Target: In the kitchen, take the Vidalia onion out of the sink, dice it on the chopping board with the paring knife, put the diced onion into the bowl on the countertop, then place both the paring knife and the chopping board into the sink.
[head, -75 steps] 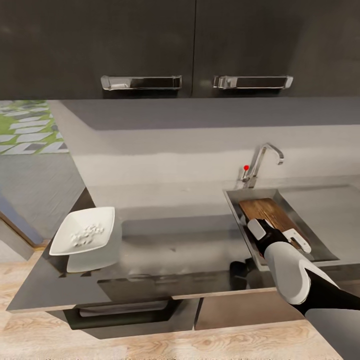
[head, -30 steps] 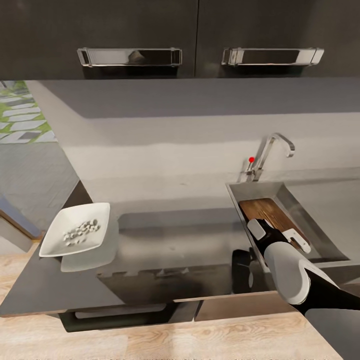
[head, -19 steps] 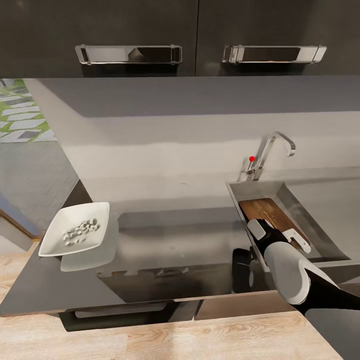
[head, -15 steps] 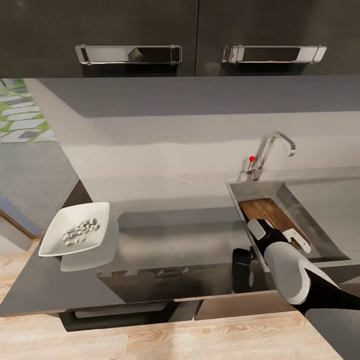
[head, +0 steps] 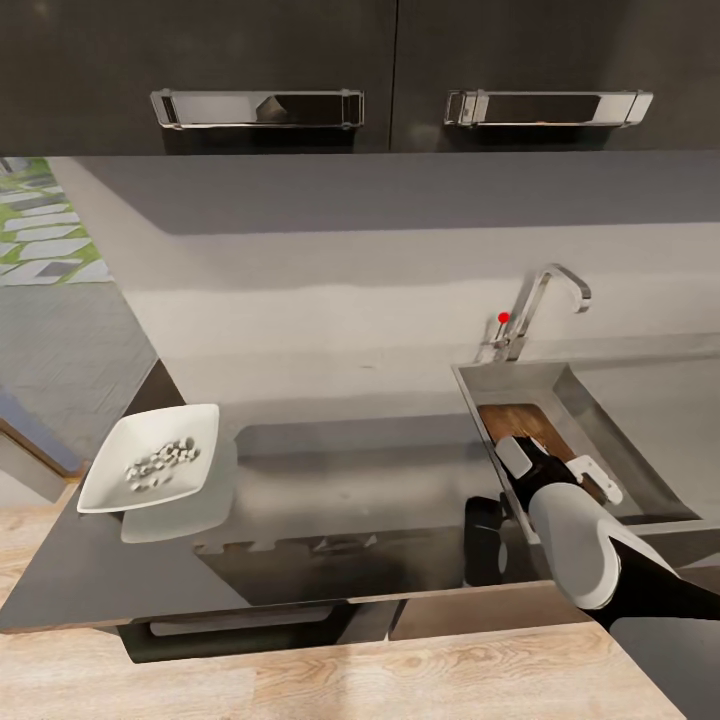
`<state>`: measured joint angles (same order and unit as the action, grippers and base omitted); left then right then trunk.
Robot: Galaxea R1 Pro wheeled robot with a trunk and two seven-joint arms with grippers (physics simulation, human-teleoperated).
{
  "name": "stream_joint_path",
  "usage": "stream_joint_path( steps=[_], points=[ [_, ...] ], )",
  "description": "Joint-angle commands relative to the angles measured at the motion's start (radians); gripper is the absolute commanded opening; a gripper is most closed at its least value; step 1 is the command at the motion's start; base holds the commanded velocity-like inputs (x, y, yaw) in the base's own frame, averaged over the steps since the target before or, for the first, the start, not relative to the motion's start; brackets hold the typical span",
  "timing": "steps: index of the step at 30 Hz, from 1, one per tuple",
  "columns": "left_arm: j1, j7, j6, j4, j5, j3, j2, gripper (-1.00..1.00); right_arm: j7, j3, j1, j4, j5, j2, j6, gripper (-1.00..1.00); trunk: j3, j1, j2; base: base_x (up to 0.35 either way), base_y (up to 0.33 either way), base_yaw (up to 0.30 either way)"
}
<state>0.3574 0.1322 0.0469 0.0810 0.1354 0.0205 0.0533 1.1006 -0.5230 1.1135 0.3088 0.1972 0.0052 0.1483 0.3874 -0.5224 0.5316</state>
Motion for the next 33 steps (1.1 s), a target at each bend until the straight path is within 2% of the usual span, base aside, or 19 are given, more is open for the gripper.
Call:
stream_joint_path(
  steps=[1, 3, 6, 8, 13, 15, 17, 24, 25, 27, 33],
  points=[
    [0.002, 0.001, 0.005, 0.003, 0.009, 0.003, 0.000, 1.00, 0.001, 0.004, 0.001, 0.003, 0.008, 0.000, 0.009, 1.00, 0.001, 0.000, 0.001, 0.000, 0.000, 0.000],
    [0.002, 0.000, 0.005, 0.002, 0.009, 0.003, -0.001, 1.00, -0.001, 0.013, 0.001, 0.041, 0.005, -0.002, -0.006, 1.00, 0.001, 0.000, 0.001, 0.000, 0.000, 0.000],
    [0.002, 0.000, 0.008, 0.000, 0.009, 0.002, 0.001, 1.00, -0.001, 0.092, 0.001, 0.247, 0.004, 0.004, -0.154, 1.00, 0.001, 0.000, 0.001, 0.000, 0.000, 0.000],
    [0.002, -0.001, 0.010, -0.001, 0.009, 0.002, 0.002, 1.00, 0.000, 0.123, 0.001, 0.351, 0.004, 0.006, -0.232, 1.00, 0.001, 0.000, 0.001, 0.000, 0.000, 0.000],
    [0.002, -0.002, 0.015, -0.002, 0.009, 0.002, 0.002, 1.00, 0.002, 0.145, 0.002, 0.559, 0.005, 0.011, -0.424, 1.00, 0.001, 0.000, 0.001, 0.000, 0.000, 0.000],
    [0.002, -0.002, 0.017, -0.003, 0.009, 0.001, 0.002, 1.00, 0.000, 0.159, 0.002, 0.646, 0.005, 0.012, -0.539, 1.00, 0.001, 0.000, 0.001, 0.000, 0.000, 0.000],
    [0.002, -0.002, 0.017, -0.003, 0.009, 0.001, 0.002, 1.00, -0.005, 0.197, 0.002, 0.666, 0.006, 0.011, -0.585, 1.00, 0.001, 0.000, 0.001, 0.000, 0.000, 0.000],
    [0.002, -0.002, 0.017, -0.003, 0.009, 0.001, 0.001, 1.00, -0.024, 0.396, 0.002, 0.681, 0.012, 0.006, -0.682, 1.00, 0.001, 0.000, 0.001, -0.106, 0.000, 0.000],
    [0.002, -0.002, 0.017, -0.003, 0.009, 0.001, 0.000, 1.00, -0.098, 0.433, 0.001, 0.683, 0.013, 0.004, -0.733, 1.00, 0.001, 0.000, 0.001, -0.315, 0.000, 0.000],
    [0.002, -0.002, 0.018, -0.003, 0.009, 0.001, 0.000, 1.00, -0.158, 0.440, 0.001, 0.683, 0.009, 0.000, -0.773, 1.00, 0.001, 0.000, 0.001, -0.324, 0.000, 0.000],
    [0.002, -0.002, 0.019, -0.003, 0.009, 0.000, 0.000, 1.00, -0.207, 0.443, 0.000, 0.684, 0.006, -0.028, -0.808, 1.00, 0.001, 0.000, 0.001, -0.332, 0.000, 0.000]
  ],
)
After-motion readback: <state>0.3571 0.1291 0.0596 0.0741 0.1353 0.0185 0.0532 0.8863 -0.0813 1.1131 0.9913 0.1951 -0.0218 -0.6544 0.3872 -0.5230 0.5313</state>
